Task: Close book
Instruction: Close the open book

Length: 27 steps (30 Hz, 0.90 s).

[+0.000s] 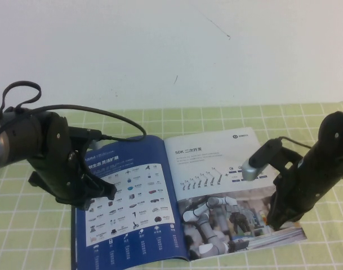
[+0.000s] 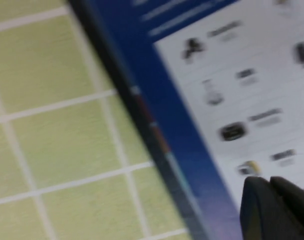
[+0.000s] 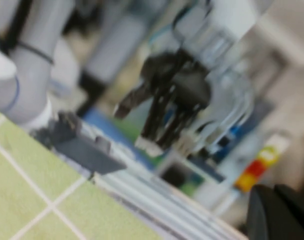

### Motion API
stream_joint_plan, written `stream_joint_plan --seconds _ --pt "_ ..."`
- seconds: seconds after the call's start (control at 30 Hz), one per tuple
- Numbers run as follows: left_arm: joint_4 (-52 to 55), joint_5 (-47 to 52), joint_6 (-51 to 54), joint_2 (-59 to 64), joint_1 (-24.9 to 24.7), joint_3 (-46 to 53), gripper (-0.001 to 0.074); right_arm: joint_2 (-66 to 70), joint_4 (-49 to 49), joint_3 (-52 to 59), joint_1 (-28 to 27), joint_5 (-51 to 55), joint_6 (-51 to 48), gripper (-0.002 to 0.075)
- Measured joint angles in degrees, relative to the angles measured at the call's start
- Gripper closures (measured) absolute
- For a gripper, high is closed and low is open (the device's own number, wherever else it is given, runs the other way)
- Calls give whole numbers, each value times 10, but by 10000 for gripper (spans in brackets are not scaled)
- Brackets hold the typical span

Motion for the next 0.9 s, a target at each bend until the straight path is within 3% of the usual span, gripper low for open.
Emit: stream_joint_plan --seconds 0.27,0.9 --pt "155 22 -119 0 1 0 739 34 -7 -10 0 25 -4 729" --pt "133 21 -178 63 1 -3 739 43 -5 -10 0 25 16 729"
